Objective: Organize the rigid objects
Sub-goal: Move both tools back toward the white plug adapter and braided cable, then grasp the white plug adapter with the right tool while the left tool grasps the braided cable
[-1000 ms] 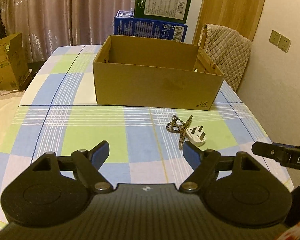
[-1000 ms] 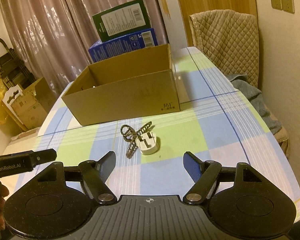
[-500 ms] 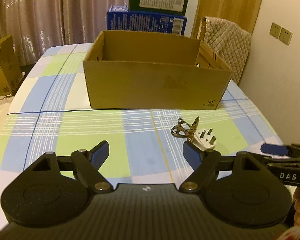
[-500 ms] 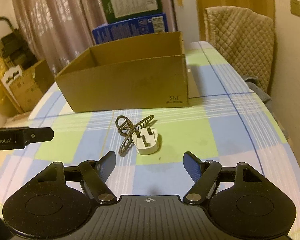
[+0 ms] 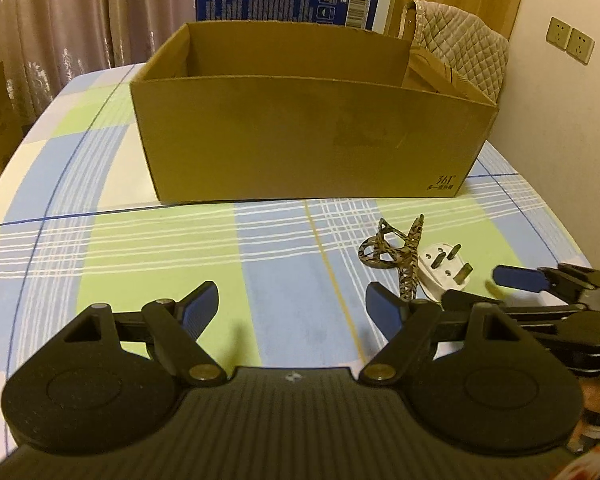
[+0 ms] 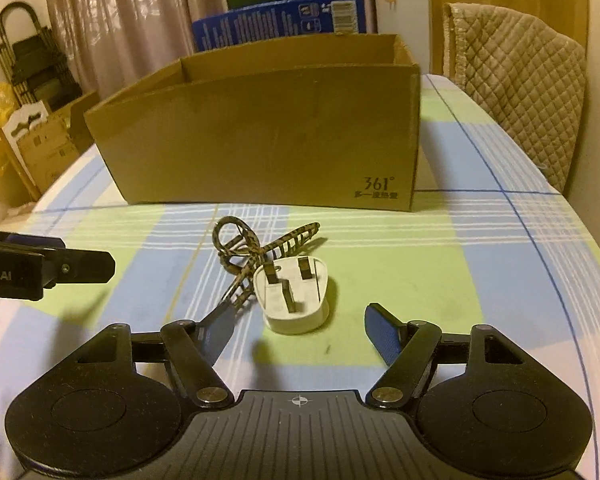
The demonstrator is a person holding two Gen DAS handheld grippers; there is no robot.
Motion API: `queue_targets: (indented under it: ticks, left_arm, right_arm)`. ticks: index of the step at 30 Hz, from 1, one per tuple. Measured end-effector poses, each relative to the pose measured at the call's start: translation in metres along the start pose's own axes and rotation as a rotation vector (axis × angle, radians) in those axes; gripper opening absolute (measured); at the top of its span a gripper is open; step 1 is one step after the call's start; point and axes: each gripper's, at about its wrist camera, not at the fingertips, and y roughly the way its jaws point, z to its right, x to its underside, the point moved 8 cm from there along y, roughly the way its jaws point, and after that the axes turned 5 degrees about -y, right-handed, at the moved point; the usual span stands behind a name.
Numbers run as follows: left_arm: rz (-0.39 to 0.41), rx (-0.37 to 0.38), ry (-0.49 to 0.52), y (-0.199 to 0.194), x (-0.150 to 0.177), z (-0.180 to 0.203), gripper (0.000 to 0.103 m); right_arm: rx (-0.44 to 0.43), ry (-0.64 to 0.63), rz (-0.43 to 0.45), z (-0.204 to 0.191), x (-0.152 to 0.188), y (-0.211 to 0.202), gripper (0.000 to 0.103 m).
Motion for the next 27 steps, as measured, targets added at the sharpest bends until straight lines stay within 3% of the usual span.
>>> queue_targets:
  ticks: [13,18,27]
  left_arm:
    - [-0.028,0.017,-0.021,0.025,0.007,-0.003,0.077]
    - [-0.037,0.027,-0.015,0.028,0.012,0.0,0.077]
    - [-0.029,0.06,0.02,0.033,0.008,0.019,0.078]
  right_arm:
    - [0.039,-0.087,0.012,-0.004,-0.005,0.035,0.054]
    - [0.042,-0.104,0.025,-0.007,-0.007,0.038,0.045]
    - [0.067,-0.082,0.012,0.01,-0.005,0.021,0.044]
